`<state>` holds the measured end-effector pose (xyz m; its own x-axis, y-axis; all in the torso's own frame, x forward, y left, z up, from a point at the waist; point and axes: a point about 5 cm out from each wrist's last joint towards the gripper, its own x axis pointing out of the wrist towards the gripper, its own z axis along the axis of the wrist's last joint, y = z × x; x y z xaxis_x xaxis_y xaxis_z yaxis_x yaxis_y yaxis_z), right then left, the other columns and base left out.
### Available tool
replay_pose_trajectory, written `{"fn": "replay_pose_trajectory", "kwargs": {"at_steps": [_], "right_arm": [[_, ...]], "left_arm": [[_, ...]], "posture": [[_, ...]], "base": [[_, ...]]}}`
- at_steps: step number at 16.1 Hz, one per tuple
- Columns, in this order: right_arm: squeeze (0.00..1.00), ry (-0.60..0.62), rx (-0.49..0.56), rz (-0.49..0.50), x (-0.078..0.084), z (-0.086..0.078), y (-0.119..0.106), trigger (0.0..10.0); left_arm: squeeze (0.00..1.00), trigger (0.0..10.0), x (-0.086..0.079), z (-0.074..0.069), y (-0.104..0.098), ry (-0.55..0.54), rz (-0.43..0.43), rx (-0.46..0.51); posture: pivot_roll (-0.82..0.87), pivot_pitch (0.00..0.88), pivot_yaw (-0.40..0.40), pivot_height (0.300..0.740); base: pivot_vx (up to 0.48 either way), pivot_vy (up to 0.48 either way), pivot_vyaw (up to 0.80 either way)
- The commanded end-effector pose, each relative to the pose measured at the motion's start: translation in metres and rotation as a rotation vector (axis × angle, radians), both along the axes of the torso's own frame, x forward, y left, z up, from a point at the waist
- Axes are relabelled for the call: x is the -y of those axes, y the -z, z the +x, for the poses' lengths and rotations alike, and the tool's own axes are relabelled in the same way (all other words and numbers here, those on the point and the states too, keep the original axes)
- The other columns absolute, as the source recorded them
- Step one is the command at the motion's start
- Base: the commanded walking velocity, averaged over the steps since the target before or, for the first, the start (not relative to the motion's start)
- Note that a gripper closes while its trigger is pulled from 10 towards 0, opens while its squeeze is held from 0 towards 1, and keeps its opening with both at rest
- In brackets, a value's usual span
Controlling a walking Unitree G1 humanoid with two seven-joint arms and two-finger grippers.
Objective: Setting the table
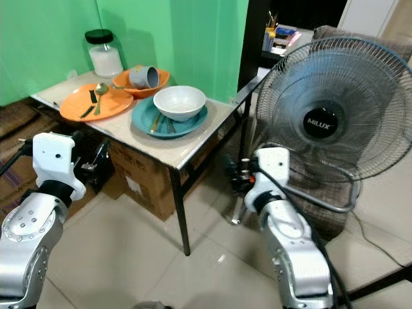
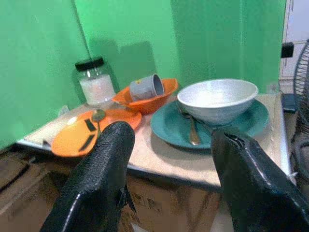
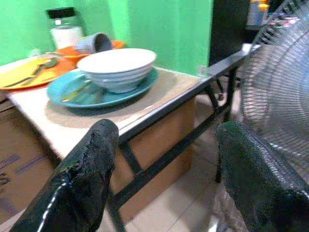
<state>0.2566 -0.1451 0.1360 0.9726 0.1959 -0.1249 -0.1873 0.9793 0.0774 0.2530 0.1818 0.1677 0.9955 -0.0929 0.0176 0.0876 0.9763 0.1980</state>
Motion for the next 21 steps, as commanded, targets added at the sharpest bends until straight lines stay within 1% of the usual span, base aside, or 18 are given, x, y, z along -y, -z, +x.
{"fn": "replay_pose_trajectory", "kwargs": {"at_steps": [1,3,4,5,8,12,15,17,19,21], "right_arm": [[0.00,0.003,0.021,0.007,-0.001,0.003,-0.004,10.0],[0.00,-0.027,0.019,0.000,-0.007,0.003,-0.003,10.0],[0.00,-0.044,0.027,-0.021,-0.010,0.003,-0.003,10.0],[0.00,-0.053,0.028,-0.014,-0.011,0.003,-0.004,10.0],[0.00,-0.046,0.036,-0.005,-0.010,0.005,-0.006,10.0],[0.00,-0.105,0.033,-0.024,-0.015,0.005,-0.006,10.0],[0.00,-0.099,0.048,-0.045,-0.014,0.009,-0.009,10.0],[0.00,-0.104,0.051,-0.034,-0.015,0.010,-0.010,10.0],[0.00,-0.131,0.057,-0.064,-0.017,0.009,-0.011,10.0],[0.00,-0.137,0.067,-0.070,-0.019,0.009,-0.012,10.0]], "left_arm": [[0.00,10.0,-0.001,0.000,0.003,0.008,0.008,-0.018],[0.00,10.0,-0.002,-0.002,0.005,0.020,0.010,-0.031],[0.00,10.0,-0.001,-0.003,0.005,0.023,0.011,-0.033],[0.00,10.0,-0.001,-0.002,0.005,0.023,0.010,-0.032],[0.00,10.0,0.000,-0.004,0.005,0.025,0.008,-0.034],[0.00,10.0,0.002,-0.004,0.005,0.027,0.007,-0.036],[0.00,10.0,0.004,-0.004,0.005,0.030,0.007,-0.038],[0.00,10.0,0.004,-0.004,0.005,0.033,0.007,-0.039],[0.00,10.0,0.004,-0.003,0.005,0.038,0.009,-0.040],[0.00,10.0,0.005,-0.003,0.005,0.044,0.013,-0.043]], "posture": [[0.14,0.000,0.033,0.740],[0.14,0.000,0.033,0.740],[0.14,0.000,0.032,0.740],[0.14,0.000,0.032,0.740],[0.14,0.000,0.030,0.740],[0.15,0.000,0.023,0.740],[0.15,0.000,0.020,0.740],[0.15,0.000,0.022,0.740],[0.15,0.000,0.023,0.740],[0.15,0.000,0.023,0.740]], "base": [[0.319,0.000,0.00],[0.321,0.000,0.00],[0.319,0.000,0.00],[0.322,0.000,0.00],[0.321,0.000,0.80],[0.320,0.000,0.00],[0.319,0.000,0.00],[0.313,0.000,0.00],[0.313,0.000,0.00],[0.304,0.000,0.00]]}}
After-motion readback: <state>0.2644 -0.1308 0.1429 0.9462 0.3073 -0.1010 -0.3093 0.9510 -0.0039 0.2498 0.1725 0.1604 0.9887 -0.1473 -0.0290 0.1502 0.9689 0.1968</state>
